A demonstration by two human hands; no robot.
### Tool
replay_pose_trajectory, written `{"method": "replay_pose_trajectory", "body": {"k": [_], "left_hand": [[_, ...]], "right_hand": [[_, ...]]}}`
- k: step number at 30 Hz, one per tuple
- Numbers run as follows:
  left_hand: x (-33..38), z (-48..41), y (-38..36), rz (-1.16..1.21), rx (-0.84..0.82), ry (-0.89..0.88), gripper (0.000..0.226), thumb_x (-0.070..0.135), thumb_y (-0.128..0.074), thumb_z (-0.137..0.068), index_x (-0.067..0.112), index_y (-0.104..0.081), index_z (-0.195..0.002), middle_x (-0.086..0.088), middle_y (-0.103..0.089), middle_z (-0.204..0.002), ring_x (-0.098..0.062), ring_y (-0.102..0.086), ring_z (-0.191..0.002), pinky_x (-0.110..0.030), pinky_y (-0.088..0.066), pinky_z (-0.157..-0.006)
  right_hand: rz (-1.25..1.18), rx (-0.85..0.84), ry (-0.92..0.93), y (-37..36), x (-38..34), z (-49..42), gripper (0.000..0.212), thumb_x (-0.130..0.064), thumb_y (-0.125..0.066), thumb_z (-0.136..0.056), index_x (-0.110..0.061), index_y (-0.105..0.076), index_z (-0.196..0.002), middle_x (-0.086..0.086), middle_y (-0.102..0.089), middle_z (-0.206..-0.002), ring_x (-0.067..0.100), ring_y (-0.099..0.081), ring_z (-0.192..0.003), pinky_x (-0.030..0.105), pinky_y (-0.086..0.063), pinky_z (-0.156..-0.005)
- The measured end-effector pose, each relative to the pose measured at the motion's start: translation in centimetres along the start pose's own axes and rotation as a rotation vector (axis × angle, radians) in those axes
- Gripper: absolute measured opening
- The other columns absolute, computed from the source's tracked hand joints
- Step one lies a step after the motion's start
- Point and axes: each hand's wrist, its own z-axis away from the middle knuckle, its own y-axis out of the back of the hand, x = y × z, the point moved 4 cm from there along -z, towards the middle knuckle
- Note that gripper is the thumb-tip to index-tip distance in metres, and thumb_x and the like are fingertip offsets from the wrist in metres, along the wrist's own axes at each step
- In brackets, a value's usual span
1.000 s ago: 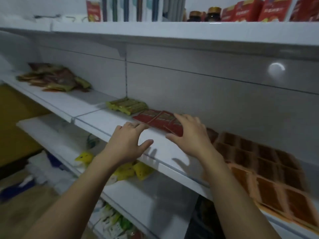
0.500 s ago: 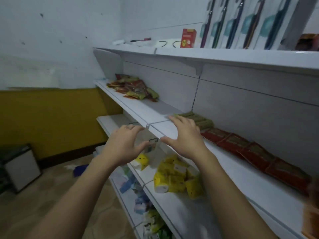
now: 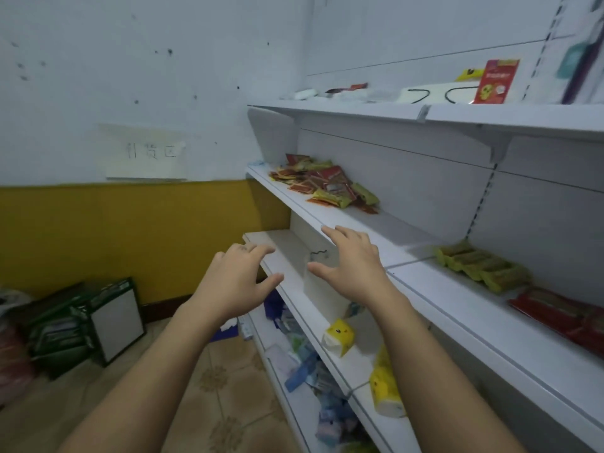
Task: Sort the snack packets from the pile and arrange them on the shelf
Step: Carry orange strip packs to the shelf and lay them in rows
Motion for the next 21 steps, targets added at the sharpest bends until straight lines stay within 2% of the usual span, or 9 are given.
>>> {"method": "replay_pose_trajectory", "body": {"k": [11, 21], "left_hand": [[-6.7, -5.7, -2.2, 0.011, -0.021, 0.052, 0.058, 0.058, -0.046, -0.095, 0.032, -0.037, -0.146, 0.006, -0.046, -0.147, -0.015, -0.039, -0.135, -0.038, -0.035, -0.107], [-11.1, -17.7, -7.5, -0.062, -0.064, 0.052, 0.059, 0.059, -0.046, -0.095, 0.034, -0.035, -0.147, 0.007, -0.045, -0.147, -0.014, -0.039, -0.134, -0.037, -0.035, -0.107]], "right_hand": [[-0.036, -0.046, 0.002, -6.2, -0.5, -8.5, 0.08, -0.058, -0.059, -0.088, -0.03, -0.025, -0.154, -0.003, -0.027, -0.159, 0.021, -0.019, -0.145, 0.042, -0.019, -0.118], [-0.104, 0.001, -0.002, -11.9, 2.7, -22.5, 0.078, -0.059, -0.058, -0.088, -0.031, -0.026, -0.153, -0.003, -0.029, -0.158, 0.021, -0.021, -0.144, 0.043, -0.022, -0.116]]}}
